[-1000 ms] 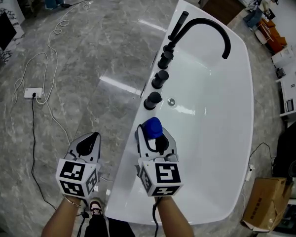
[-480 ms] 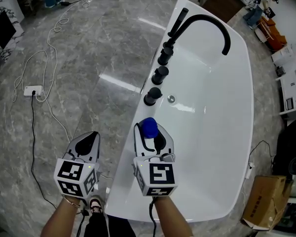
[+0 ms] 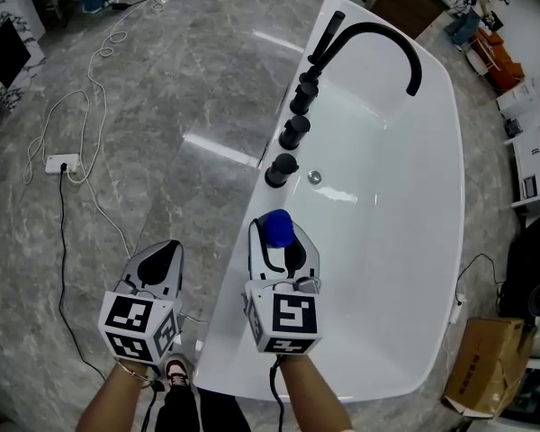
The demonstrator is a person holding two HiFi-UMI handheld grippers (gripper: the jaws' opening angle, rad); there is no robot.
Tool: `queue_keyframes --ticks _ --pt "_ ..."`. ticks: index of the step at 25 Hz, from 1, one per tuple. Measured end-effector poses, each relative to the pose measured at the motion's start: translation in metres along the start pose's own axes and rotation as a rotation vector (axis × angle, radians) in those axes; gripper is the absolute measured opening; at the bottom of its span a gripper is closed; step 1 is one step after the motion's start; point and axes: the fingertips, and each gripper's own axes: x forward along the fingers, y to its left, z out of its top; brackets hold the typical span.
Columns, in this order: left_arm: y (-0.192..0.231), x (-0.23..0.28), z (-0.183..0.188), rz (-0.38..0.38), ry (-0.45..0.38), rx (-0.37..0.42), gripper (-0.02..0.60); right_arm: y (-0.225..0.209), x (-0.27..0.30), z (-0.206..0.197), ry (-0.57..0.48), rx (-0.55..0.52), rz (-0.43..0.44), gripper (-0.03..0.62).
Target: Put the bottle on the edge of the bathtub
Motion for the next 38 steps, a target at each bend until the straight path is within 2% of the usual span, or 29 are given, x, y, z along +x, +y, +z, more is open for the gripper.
queue_keyframes --ticks 7,17,26,38 --pt "-0.006 -0.004 0.005 -0.010 -0.007 0.013 0.017 -0.001 0.000 -0.005 0.051 0.012 -0.009 0.193" --pt "-0.009 -0.008 0.010 -0.022 -0.022 0.014 0.017 -0.002 0.000 -0.008 0.073 0.019 -0.017 0.202" --pt "-0.004 -0.020 0.009 -0.015 -0.034 0.000 0.017 0.002 -0.003 -0.009 0.096 0.019 -0.021 0.236" --pt "0.000 -0.040 0.007 -0.016 -0.039 -0.007 0.017 0.001 -0.014 -0.006 0.098 0.023 -0.067 0.273"
